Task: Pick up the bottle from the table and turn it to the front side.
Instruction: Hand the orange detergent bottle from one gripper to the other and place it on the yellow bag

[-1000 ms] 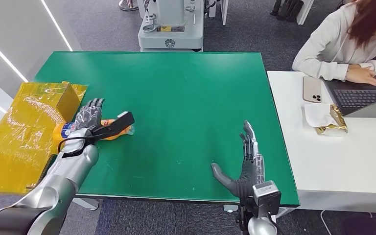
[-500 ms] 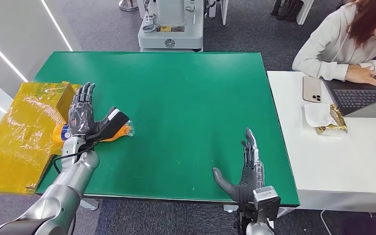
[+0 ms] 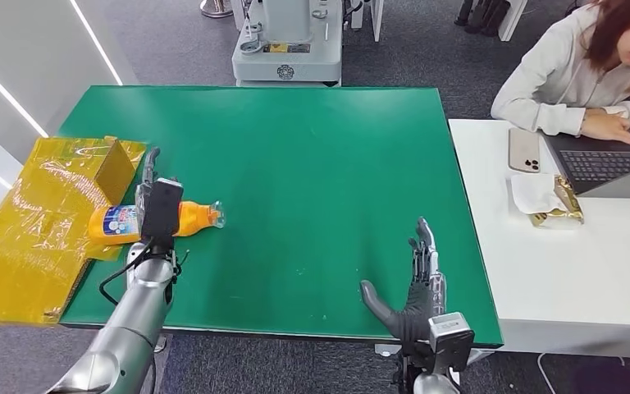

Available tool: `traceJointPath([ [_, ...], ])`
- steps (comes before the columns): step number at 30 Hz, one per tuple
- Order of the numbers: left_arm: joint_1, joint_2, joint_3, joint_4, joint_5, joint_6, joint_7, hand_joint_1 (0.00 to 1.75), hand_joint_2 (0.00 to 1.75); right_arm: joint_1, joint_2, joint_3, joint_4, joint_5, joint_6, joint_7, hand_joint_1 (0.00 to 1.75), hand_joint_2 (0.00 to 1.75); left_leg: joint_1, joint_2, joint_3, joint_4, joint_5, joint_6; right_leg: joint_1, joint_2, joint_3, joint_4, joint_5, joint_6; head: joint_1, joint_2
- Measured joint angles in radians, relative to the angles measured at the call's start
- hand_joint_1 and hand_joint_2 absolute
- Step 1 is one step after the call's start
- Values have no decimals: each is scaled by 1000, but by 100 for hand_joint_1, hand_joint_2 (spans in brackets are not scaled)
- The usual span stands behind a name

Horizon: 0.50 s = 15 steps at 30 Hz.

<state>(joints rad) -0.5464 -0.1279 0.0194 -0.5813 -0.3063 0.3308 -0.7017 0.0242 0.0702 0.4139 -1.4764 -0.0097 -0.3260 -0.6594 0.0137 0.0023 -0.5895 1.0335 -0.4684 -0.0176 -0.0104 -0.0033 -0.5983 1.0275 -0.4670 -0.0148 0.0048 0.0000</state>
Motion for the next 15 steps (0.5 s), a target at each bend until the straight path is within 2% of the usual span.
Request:
traceJointPath([
  [3,92,-21,-97,-151,171,-129,6,0,0,16,0,-13,-19,7,14,8,0,175,0,0,-1,0,-1,0,0,0,0,0,0,0,0,0],
  [5,149,-31,-165,-246,237,-176,14,0,0,29,0,-20,-33,22,19,15,0,175,0,1,-1,0,-1,1,0,0,0,0,0,0,0,0],
  [10,258,-53,-313,-410,274,-212,19,0,0,56,1,-26,-54,52,15,27,0,175,-1,1,-1,0,-2,1,-1,0,0,-1,-1,1,0,0],
  [15,297,-58,-372,-483,285,-217,19,0,0,68,1,-27,-59,56,13,27,0,175,0,1,0,0,-2,1,-1,0,0,-1,0,0,0,0],
])
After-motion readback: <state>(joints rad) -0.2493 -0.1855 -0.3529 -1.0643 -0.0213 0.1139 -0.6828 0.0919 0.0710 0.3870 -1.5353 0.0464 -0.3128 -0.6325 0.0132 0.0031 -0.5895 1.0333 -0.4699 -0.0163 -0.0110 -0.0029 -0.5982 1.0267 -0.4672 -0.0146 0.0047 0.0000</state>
